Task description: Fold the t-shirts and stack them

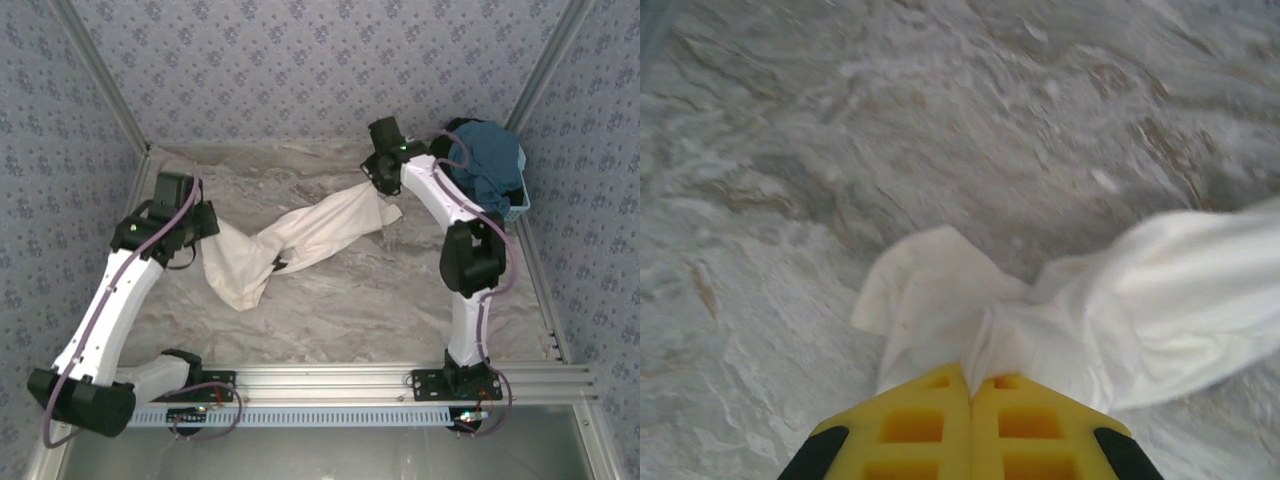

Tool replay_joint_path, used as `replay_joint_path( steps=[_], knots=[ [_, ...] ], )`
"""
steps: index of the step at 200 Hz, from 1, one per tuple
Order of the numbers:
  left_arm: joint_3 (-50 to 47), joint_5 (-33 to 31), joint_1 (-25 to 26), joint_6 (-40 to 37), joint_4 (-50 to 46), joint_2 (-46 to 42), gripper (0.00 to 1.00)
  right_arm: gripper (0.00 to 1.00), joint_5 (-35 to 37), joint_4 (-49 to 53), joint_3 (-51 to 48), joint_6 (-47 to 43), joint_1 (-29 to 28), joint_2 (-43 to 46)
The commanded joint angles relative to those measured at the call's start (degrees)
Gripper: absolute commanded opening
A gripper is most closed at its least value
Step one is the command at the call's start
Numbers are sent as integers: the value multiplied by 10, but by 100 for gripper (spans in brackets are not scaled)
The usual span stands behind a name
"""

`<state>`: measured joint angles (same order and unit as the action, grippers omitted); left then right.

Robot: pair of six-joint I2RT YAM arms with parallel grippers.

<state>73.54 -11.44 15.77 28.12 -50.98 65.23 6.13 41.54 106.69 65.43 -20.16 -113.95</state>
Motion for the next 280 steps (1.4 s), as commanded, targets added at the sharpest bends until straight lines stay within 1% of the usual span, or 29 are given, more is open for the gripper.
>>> replay_joint_path(
  steps=[1,26,47,65,89,114,125,133,151,165,184,205,231,252,270,280],
  knots=[
    [85,-47,-21,6,1,33,0,0,46,-25,28,-73,4,67],
    [179,-86,-27,0,1,69,0,0,57,-53,25,-116,10,128],
    [239,-111,-27,-6,1,75,0,0,67,-65,13,-149,12,182],
    [263,-134,-27,-14,11,54,0,0,77,-68,-10,-170,12,237],
    [268,-160,-27,-44,55,1,0,0,95,-111,-57,-194,13,326],
    [278,-152,-27,-74,99,-39,0,0,110,-137,-93,-213,20,408],
    [300,-138,-28,-79,93,-32,0,0,104,-138,-97,-212,30,426],
    [328,-120,-30,-75,72,-13,0,0,87,-138,-93,-206,41,428],
    [404,-66,-41,-51,9,64,0,0,36,-148,-92,-186,62,413],
    [441,-31,-53,-26,-20,126,0,0,-7,-159,-85,-167,72,378],
    [491,20,-90,21,-54,214,0,0,-64,-174,-66,-141,79,315],
    [532,67,-117,38,-52,298,0,0,-112,-207,-36,-101,86,238],
    [607,109,-142,41,-50,396,0,0,-147,-233,35,-93,89,140],
    [737,120,-160,45,-65,475,0,0,-171,-234,132,-91,99,66],
    [901,134,-175,56,-78,542,0,0,-181,-247,225,-93,110,21],
    [980,141,-184,66,-70,565,0,0,-184,-254,278,-95,118,2]
  ],
)
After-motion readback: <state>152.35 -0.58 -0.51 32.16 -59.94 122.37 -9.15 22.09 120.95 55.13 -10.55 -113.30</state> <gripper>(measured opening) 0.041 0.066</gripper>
